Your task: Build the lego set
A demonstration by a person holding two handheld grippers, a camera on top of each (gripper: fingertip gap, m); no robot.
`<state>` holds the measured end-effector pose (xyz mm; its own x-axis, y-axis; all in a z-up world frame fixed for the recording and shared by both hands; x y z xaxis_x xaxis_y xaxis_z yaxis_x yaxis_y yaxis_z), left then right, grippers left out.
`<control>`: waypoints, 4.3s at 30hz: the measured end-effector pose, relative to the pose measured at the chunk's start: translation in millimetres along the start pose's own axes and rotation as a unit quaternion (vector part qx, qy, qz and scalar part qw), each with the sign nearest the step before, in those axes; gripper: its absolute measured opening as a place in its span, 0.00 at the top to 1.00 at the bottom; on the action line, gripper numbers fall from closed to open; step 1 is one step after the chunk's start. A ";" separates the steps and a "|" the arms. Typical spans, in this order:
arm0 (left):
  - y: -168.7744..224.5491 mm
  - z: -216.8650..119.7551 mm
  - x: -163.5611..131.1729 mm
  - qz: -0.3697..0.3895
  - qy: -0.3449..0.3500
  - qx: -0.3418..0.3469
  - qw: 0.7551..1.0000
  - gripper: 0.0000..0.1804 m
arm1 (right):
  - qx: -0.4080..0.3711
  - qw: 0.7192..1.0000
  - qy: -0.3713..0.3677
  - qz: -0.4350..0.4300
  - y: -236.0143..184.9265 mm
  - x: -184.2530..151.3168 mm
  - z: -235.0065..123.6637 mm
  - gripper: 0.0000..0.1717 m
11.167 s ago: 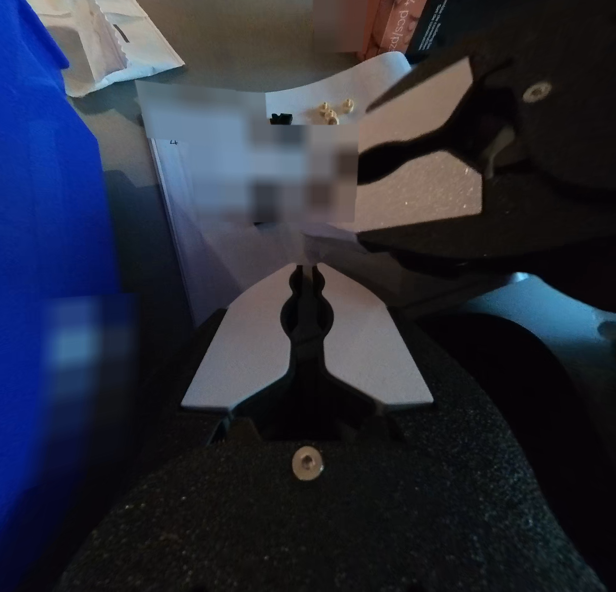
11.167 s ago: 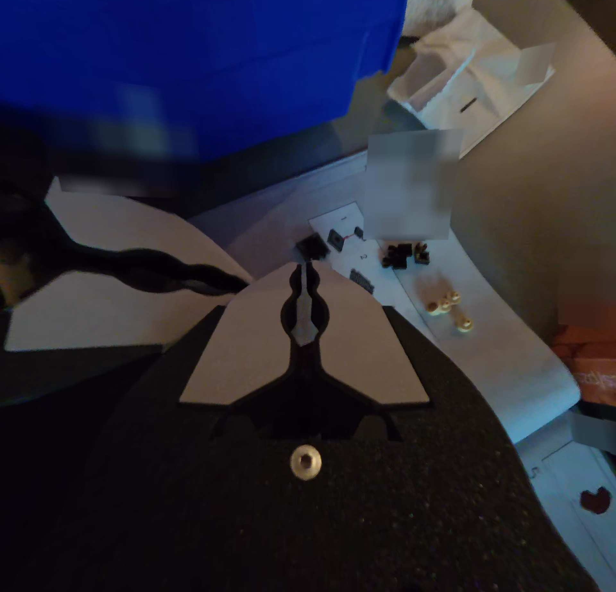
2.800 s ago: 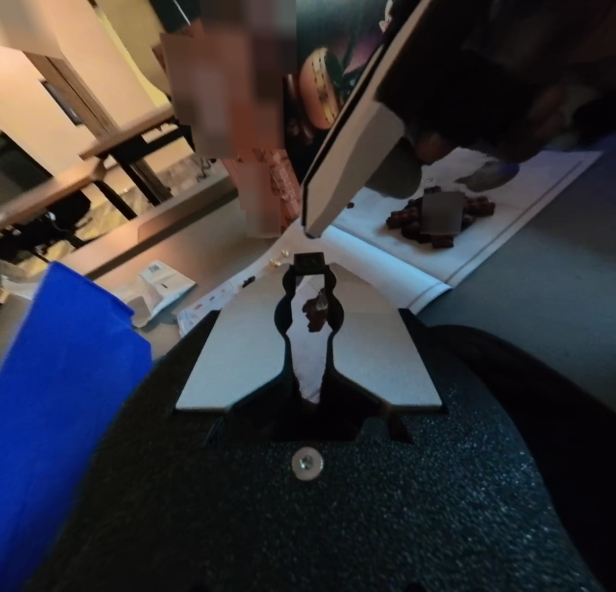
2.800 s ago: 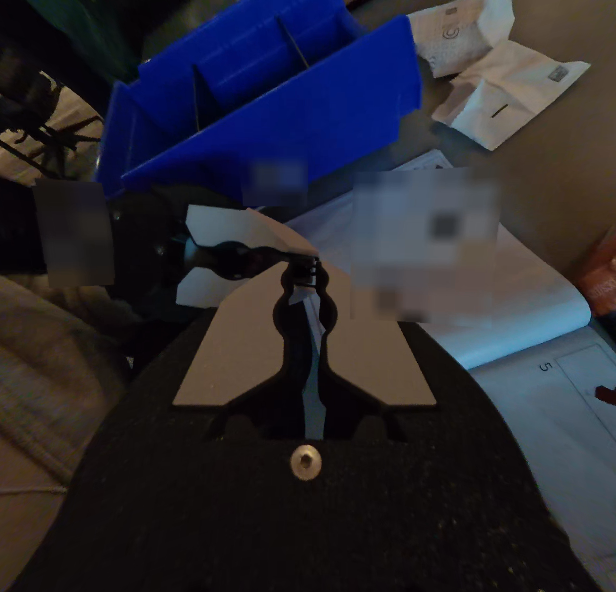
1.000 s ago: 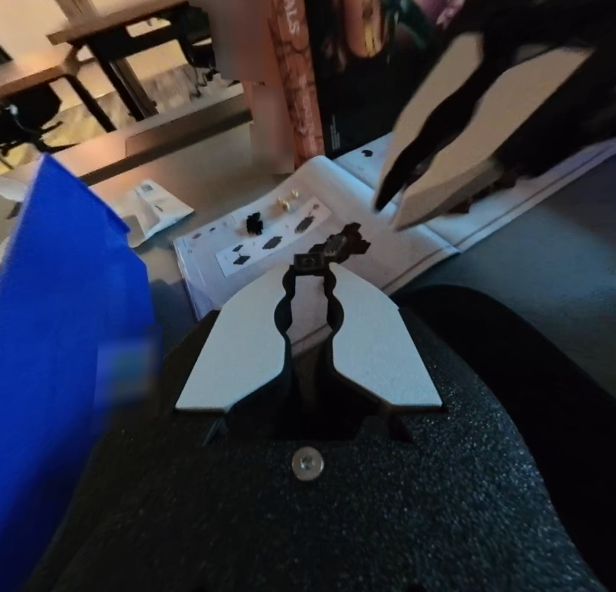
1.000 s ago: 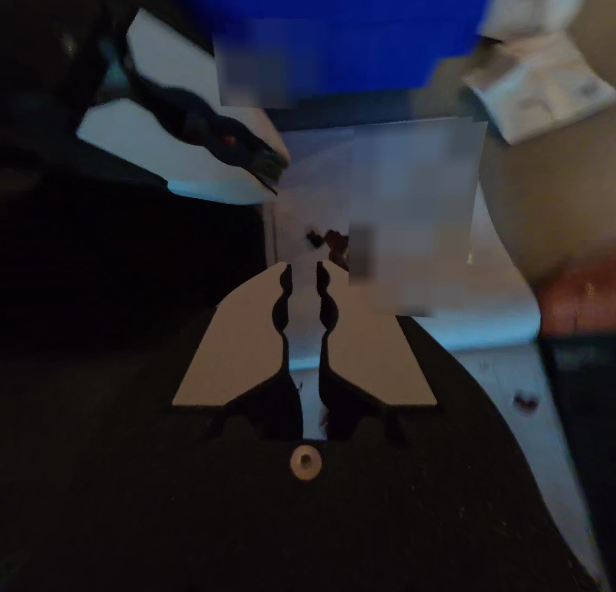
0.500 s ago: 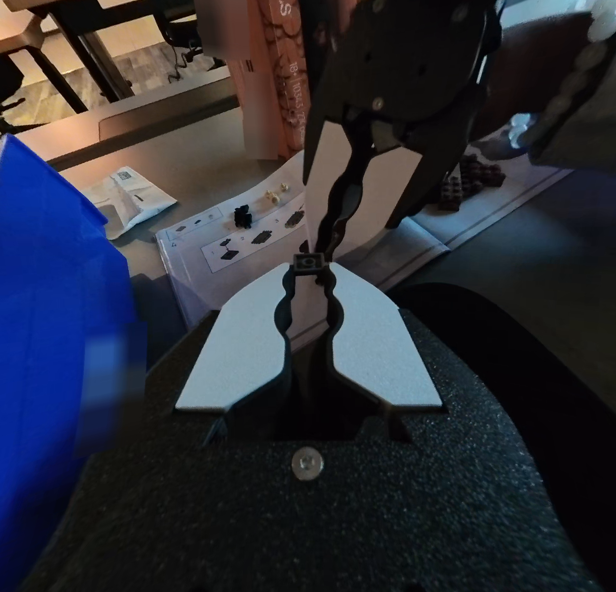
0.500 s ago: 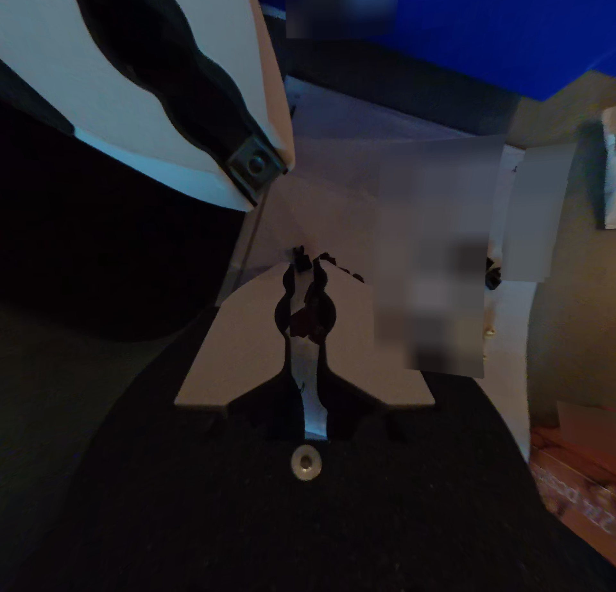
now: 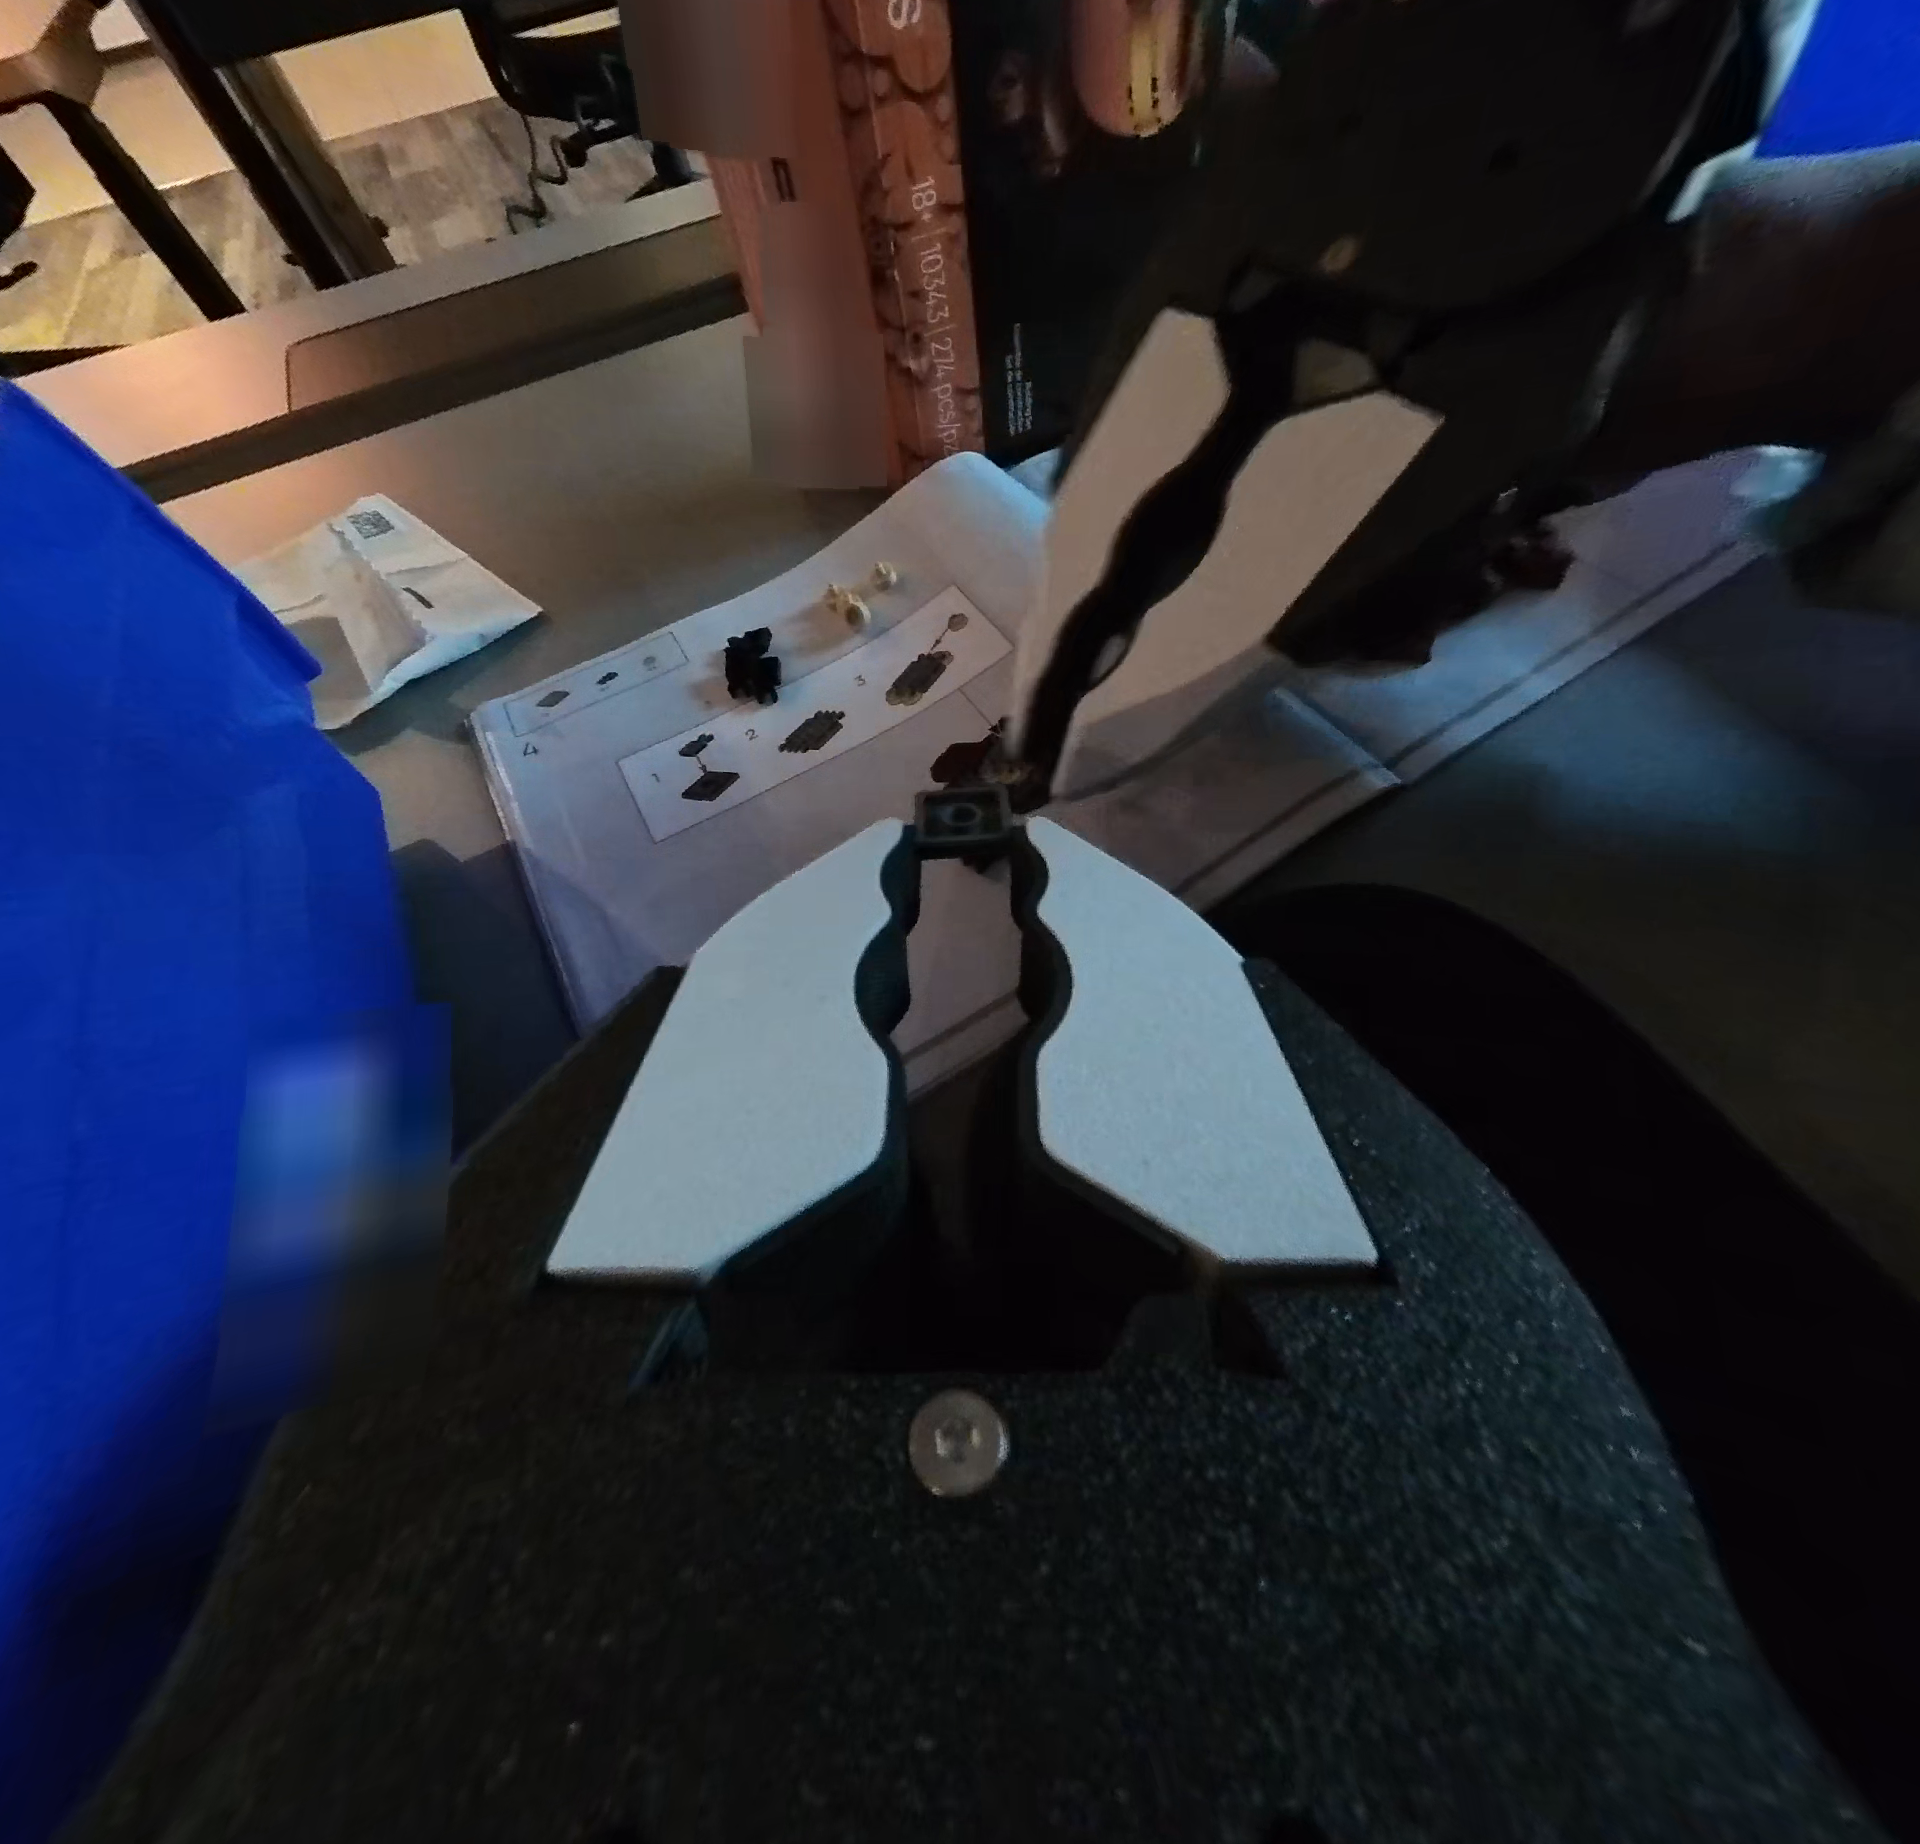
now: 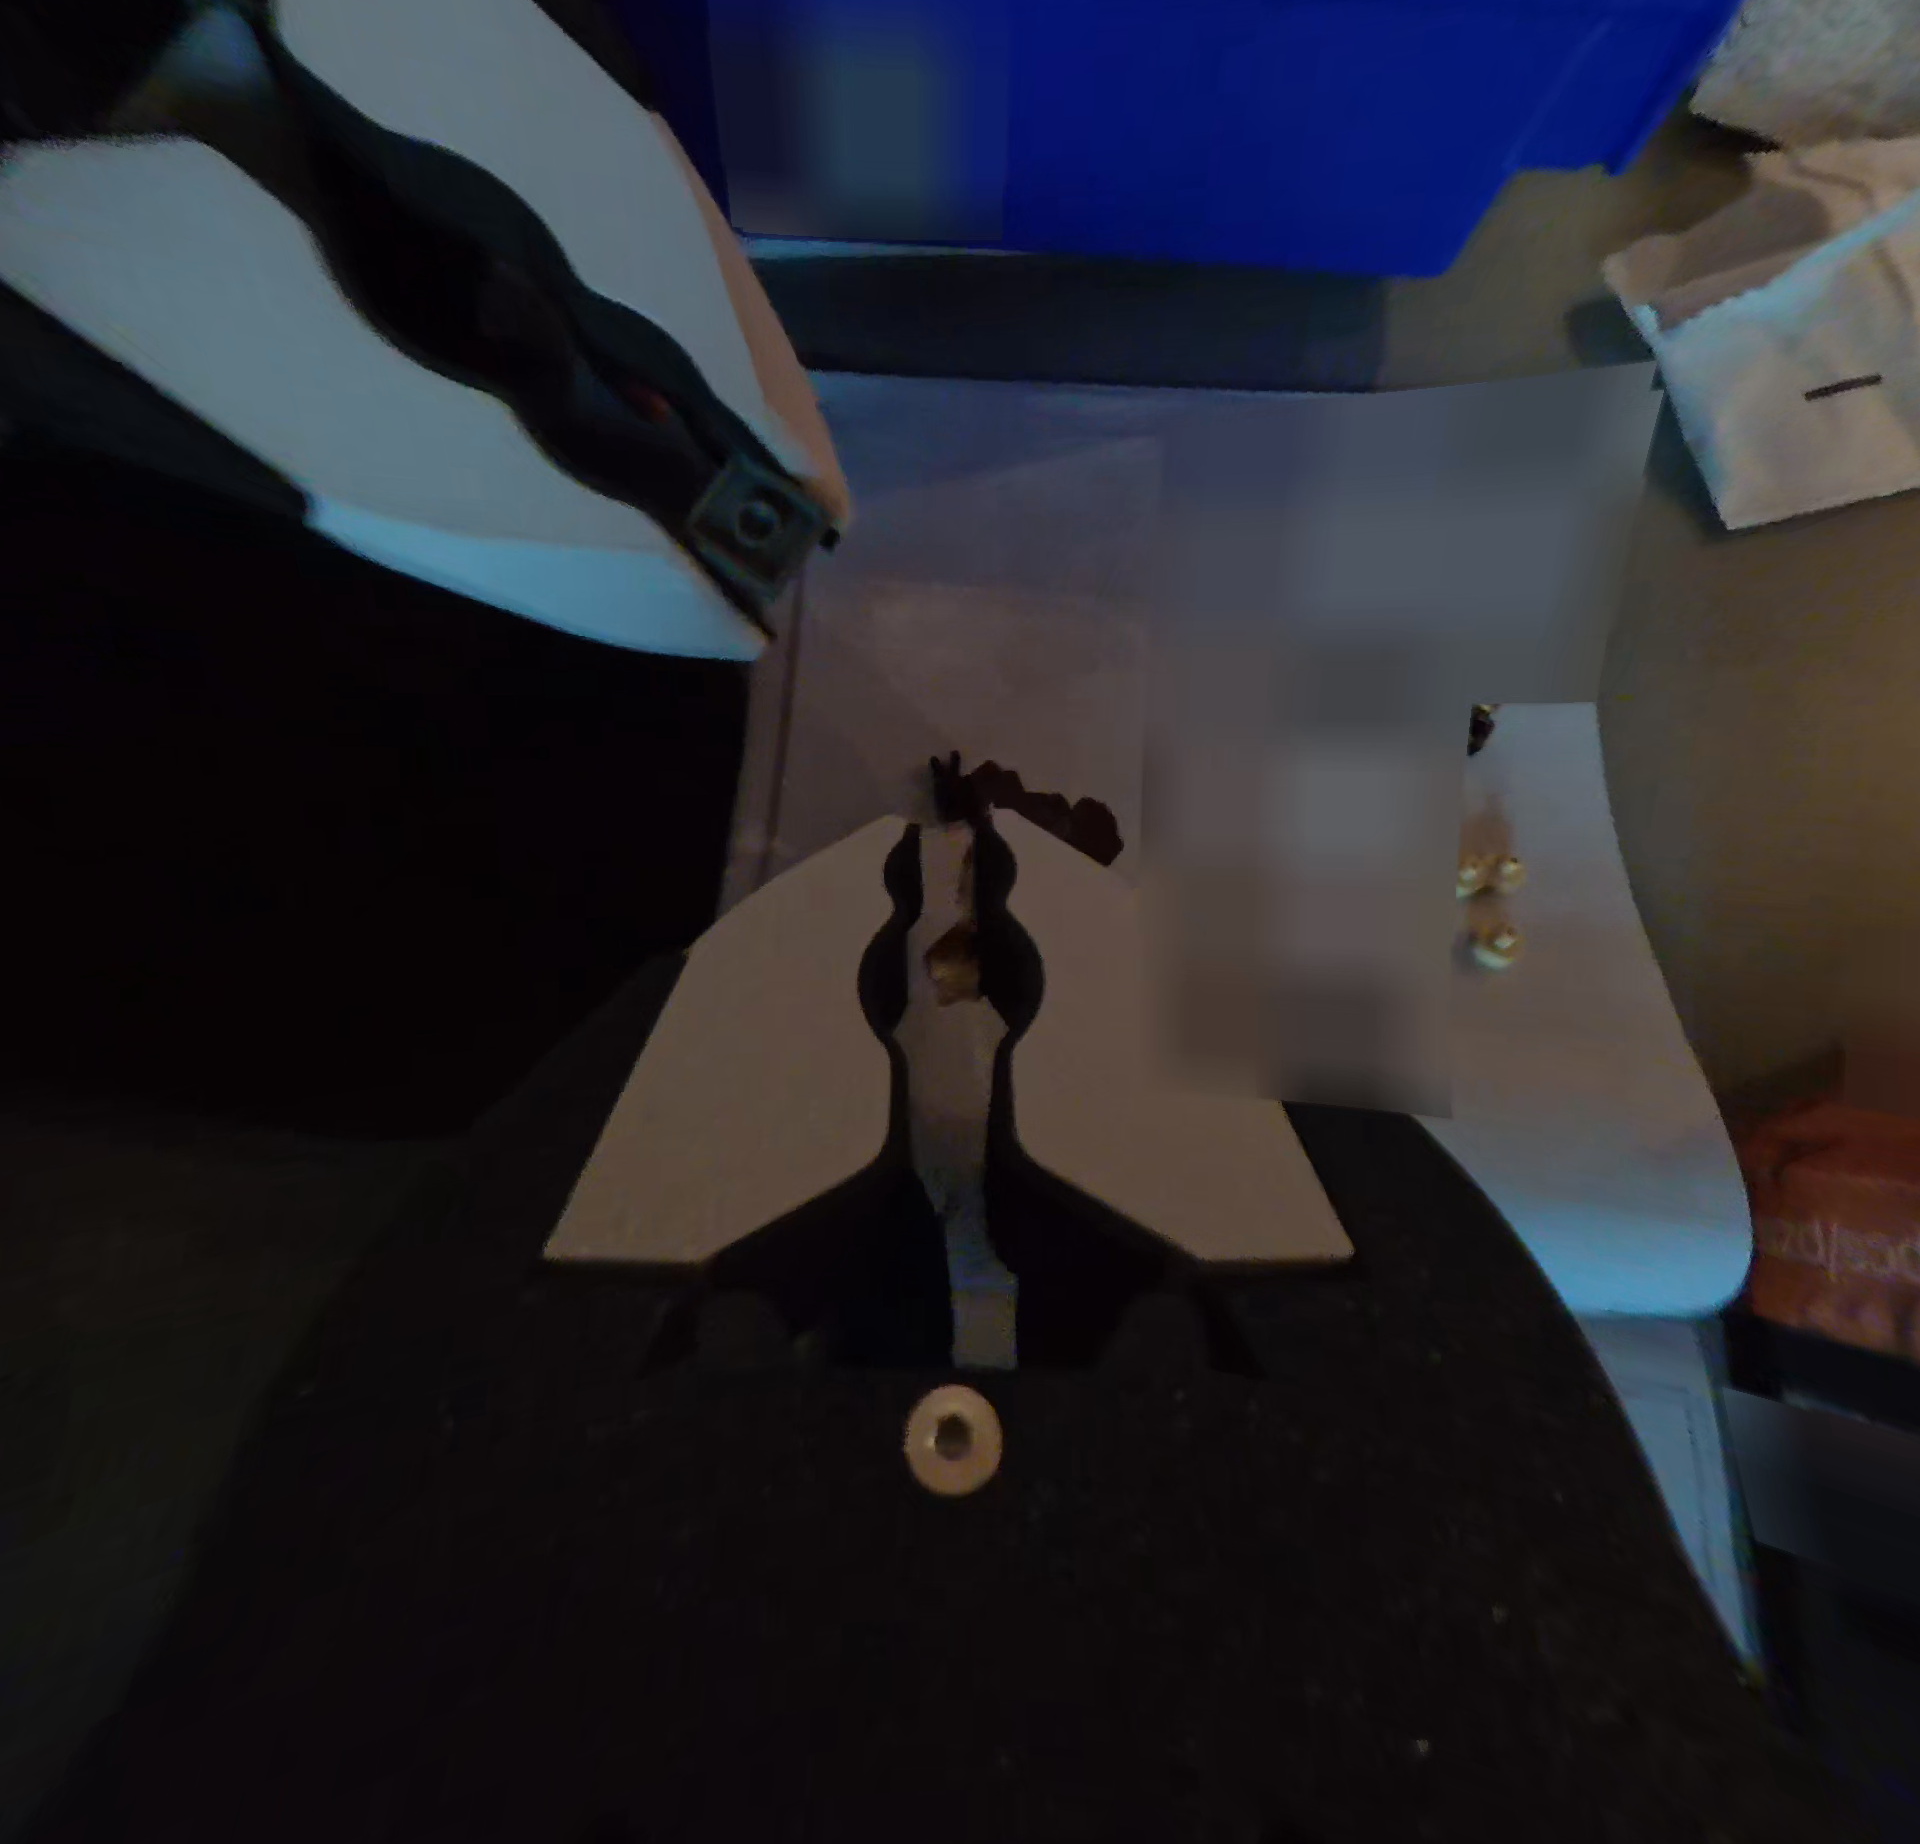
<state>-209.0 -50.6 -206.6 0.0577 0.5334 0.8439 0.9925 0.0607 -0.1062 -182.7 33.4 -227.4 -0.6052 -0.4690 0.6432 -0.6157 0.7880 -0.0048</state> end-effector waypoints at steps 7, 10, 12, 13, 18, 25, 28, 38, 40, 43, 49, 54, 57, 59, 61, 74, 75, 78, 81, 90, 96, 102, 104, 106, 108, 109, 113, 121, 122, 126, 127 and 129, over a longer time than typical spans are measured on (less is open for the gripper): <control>-0.1 -2.1 1.3 -0.009 0.011 -0.018 1.000 0.91 | 0.033 0.998 -0.030 -0.039 3.1 5.2 20.3 0.97; 1.8 -3.4 1.9 -0.009 0.017 -0.034 0.999 0.91 | 0.041 0.998 -0.018 -0.052 -0.4 6.7 12.6 0.97; 3.6 -5.2 2.9 -0.006 0.025 -0.046 0.999 0.91 | 0.042 0.998 0.012 -0.047 -0.7 10.7 -0.8 0.97; 3.8 -6.3 3.4 -0.006 0.031 -0.049 0.998 0.91 | 0.042 0.998 0.024 -0.039 -0.1 12.5 -7.9 0.97; 4.6 -7.1 4.6 0.001 0.038 -0.047 0.998 0.91 | 0.053 0.995 0.087 0.000 -5.9 26.5 -33.0 0.97; 2.3 -5.6 6.4 0.011 0.043 -0.019 0.999 0.91 | -0.024 0.999 -0.004 0.047 1.9 0.5 -13.7 0.97; 1.6 -3.8 7.6 0.019 0.044 -0.013 0.999 0.91 | -0.041 0.998 -0.034 0.046 -0.3 -5.2 -2.6 0.97; -4.6 -3.7 11.3 0.001 0.062 -0.014 0.998 0.91 | -0.059 0.991 -0.011 0.116 11.9 -6.9 -13.3 0.89; -6.9 -3.3 13.6 -0.004 0.071 -0.012 0.997 0.91 | -0.062 0.991 -0.014 0.116 10.2 -9.0 -15.2 0.89; -9.5 -11.2 25.2 -0.001 0.125 -0.008 0.992 0.91 | -0.070 0.993 0.005 0.099 5.1 -4.3 -21.1 0.92; -11.3 -23.2 40.8 -0.007 0.153 -0.005 0.988 0.91 | -0.058 0.995 0.006 0.084 -2.1 -0.1 -16.3 0.94; -14.7 -8.5 21.0 -0.050 0.117 -0.016 0.992 0.91 | -0.049 0.996 0.000 0.069 -5.8 4.6 -2.9 0.96; -15.3 -6.8 20.2 -0.054 0.112 -0.017 0.992 0.91 | -0.062 0.997 -0.007 0.043 -6.8 6.5 2.3 0.98; -15.4 -6.3 19.9 -0.055 0.109 -0.018 0.992 0.91 | -0.070 0.997 -0.016 0.028 -5.3 5.0 4.5 0.99; -13.9 -5.6 19.7 -0.049 0.106 -0.021 0.993 0.91 | -0.063 0.998 -0.021 0.003 -6.3 3.9 5.5 0.99; -12.4 -6.4 19.7 -0.045 0.110 -0.026 0.993 0.91 | -0.093 0.992 -0.048 -0.065 -0.5 2.4 14.1 0.95; -12.0 -6.4 19.8 -0.044 0.110 -0.027 0.993 0.91 | -0.093 0.993 -0.047 -0.062 0.5 1.8 13.6 0.95; -11.9 -6.5 19.7 -0.043 0.110 -0.027 0.993 0.91 | -0.088 0.994 -0.040 -0.051 1.4 0.5 13.8 0.97; -11.7 -6.5 19.7 -0.043 0.111 -0.027 0.993 0.91 | -0.089 0.995 -0.036 -0.027 3.8 0.4 14.3 0.98; -13.1 -10.0 20.5 -0.046 0.125 -0.020 0.991 0.91 | -0.078 0.994 -0.037 -0.069 -4.5 15.2 8.7 0.97; -16.5 -10.2 19.7 -0.060 0.124 -0.012 0.990 0.91 | -0.087 0.995 -0.042 -0.028 0.2 14.8 21.3 0.96; -16.8 -9.7 19.6 -0.062 0.122 -0.012 0.991 0.91 | -0.079 0.996 -0.037 -0.024 -1.7 11.7 20.9 1.00; -17.1 -9.8 19.6 -0.063 0.123 -0.011 0.990 0.91 | -0.086 0.995 -0.040 -0.017 1.3 8.7 18.1 1.00; -17.4 -9.9 19.6 -0.064 0.123 -0.010 0.990 0.91 | -0.093 0.995 -0.042 -0.010 3.8 4.9 14.5 1.00; -17.1 -9.8 19.6 -0.063 0.122 -0.011 0.990 0.91 | -0.099 0.994 -0.041 0.000 5.6 2.0 10.1 0.99; -17.0 -9.6 19.5 -0.062 0.122 -0.011 0.991 0.91 | -0.103 0.994 -0.040 0.005 6.1 1.1 7.5 0.98; -16.8 -9.7 19.5 -0.061 0.122 -0.010 0.991 0.91 | -0.112 0.993 -0.026 0.008 0.5 5.9 1.3 0.98; -15.9 -9.5 19.4 -0.057 0.121 -0.013 0.991 0.91 | -0.164 0.986 -0.041 0.005 -0.1 6.4 16.2 0.98; -15.9 -9.7 19.4 -0.058 0.122 -0.013 0.991 0.91 | -0.168 0.985 -0.040 0.001 0.4 6.8 16.5 0.98; -16.1 -9.8 19.3 -0.059 0.122 -0.014 0.991 0.91 | -0.174 0.984 -0.044 0.003 2.8 5.0 15.5 1.00; -16.1 -9.8 19.4 -0.059 0.122 -0.014 0.991 0.91 | -0.165 0.985 -0.037 0.019 3.4 4.5 15.2 1.00; -15.9 -9.8 19.4 -0.058 0.122 -0.014 0.991 0.91 | -0.134 0.988 -0.012 0.071 5.0 3.6 13.4 1.00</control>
<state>-222.6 -49.5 -183.4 -0.0362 0.3039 0.9520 0.9964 0.0836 0.0112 -194.7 30.2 -235.3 -0.6894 -0.3529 0.6325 -0.3695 0.9225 0.1120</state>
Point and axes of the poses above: each gripper's, where its closed fingertips meet, z out along the fingers, x out of its top, y = z × x across the jaws, the point moved 4 cm from there along -z, back along the fingers, and after that the axes turned 8 degrees about -y, right-handed, at the moved point
